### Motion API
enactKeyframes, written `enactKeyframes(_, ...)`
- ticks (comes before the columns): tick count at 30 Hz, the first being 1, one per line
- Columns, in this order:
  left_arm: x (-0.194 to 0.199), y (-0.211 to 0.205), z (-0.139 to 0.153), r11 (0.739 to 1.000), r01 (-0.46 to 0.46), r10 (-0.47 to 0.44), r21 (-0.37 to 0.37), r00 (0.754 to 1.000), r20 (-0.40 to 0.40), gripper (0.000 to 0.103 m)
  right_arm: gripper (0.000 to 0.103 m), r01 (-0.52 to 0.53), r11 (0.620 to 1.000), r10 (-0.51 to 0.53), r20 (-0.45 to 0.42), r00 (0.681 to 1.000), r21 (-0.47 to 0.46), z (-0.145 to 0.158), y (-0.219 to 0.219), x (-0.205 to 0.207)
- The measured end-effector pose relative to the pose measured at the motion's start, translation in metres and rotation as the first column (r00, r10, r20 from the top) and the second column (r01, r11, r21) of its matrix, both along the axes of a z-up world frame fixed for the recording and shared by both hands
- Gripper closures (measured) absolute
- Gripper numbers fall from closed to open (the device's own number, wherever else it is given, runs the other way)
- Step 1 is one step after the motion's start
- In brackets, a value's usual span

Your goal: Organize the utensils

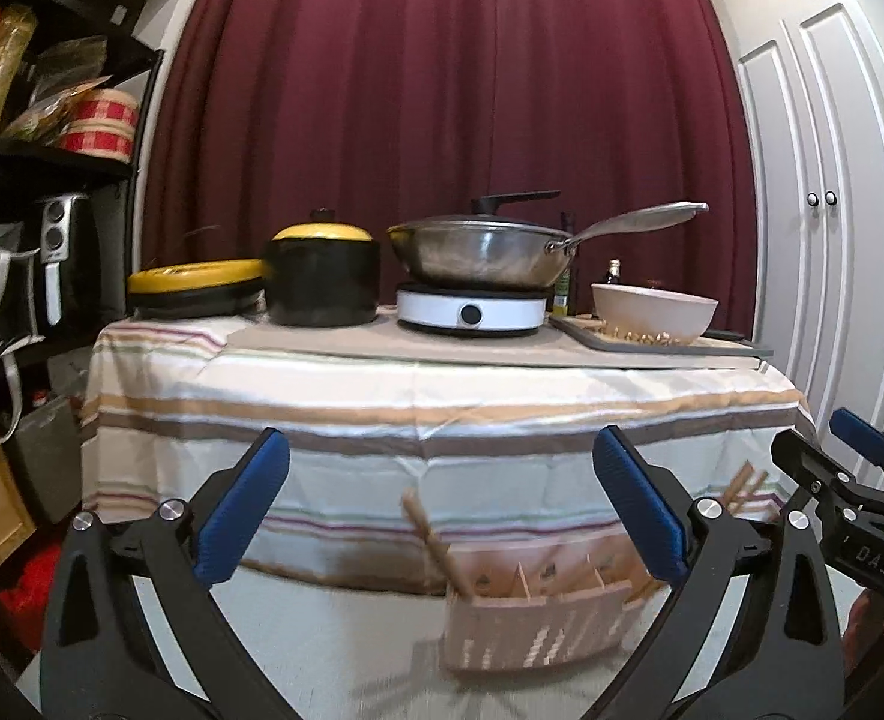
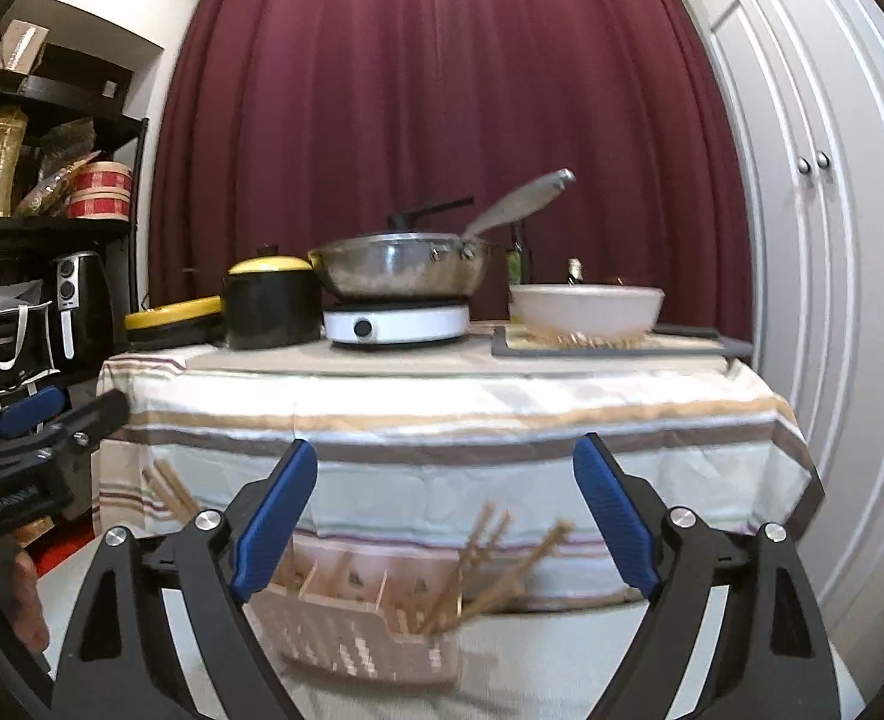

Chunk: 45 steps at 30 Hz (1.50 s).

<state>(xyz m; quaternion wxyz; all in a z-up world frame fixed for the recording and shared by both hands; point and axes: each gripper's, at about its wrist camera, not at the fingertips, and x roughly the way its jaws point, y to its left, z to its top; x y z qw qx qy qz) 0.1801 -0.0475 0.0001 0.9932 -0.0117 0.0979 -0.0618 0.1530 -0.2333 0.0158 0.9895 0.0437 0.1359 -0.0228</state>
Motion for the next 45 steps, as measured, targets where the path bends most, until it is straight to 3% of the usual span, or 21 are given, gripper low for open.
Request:
enactKeyframes(9,-0.058,0.016,-0.018,0.996,-0.078,0.081,0.031,0.993,-0.085,0.004,0.018,0.015,0.999,-0.012,-0.070,0.997,0.046,-0.010,0.005,-0.049)
enactKeyframes(25,-0.163,0.018,0.031,0.994,-0.095,0.093,0.057,0.995,0.033,0.004,0.016,0.022,1.000,-0.022,0.016,1.000,0.016,0.047,0.022,-0.138)
enactKeyframes(45,-0.176,0.030,0.028,0.993,-0.116,0.115,0.032,0.993,0.020,0.004,0.016,0.005,1.000,-0.004,0.036,0.999,-0.005,0.053,0.036,-0.150)
